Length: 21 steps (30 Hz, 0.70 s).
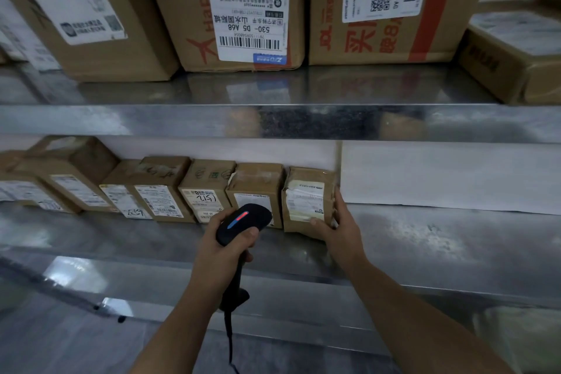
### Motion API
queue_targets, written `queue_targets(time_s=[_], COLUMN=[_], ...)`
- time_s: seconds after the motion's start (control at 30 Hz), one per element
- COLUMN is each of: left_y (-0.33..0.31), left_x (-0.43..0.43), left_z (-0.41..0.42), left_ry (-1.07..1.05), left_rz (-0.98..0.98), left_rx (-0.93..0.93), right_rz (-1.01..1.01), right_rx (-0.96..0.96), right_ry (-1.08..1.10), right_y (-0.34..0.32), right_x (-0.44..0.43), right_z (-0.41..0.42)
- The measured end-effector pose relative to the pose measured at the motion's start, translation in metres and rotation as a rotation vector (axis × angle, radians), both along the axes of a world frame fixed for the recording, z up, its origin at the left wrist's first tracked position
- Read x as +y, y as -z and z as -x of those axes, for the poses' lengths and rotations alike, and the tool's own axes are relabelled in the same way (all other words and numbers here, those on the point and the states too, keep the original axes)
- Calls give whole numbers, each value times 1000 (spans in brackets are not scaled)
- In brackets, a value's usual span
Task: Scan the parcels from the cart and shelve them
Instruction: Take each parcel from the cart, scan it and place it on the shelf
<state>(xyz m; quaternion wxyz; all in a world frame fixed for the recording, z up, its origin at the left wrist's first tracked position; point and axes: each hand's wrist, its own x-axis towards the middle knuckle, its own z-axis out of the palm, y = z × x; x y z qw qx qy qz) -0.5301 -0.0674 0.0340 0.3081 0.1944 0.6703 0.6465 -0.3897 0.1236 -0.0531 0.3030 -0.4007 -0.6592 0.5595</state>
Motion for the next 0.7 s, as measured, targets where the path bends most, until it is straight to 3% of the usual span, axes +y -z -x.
queue_targets(time_s=[0.7], left_y=[-10], left_x=[-18], left_z=[9], left_ry=[96], left_rz=[13], left_rx=[36], right_rz=[3], right_rx=[-186], right_ry=[101], right_y=[-28], right_x=[-22], right_z=[-7])
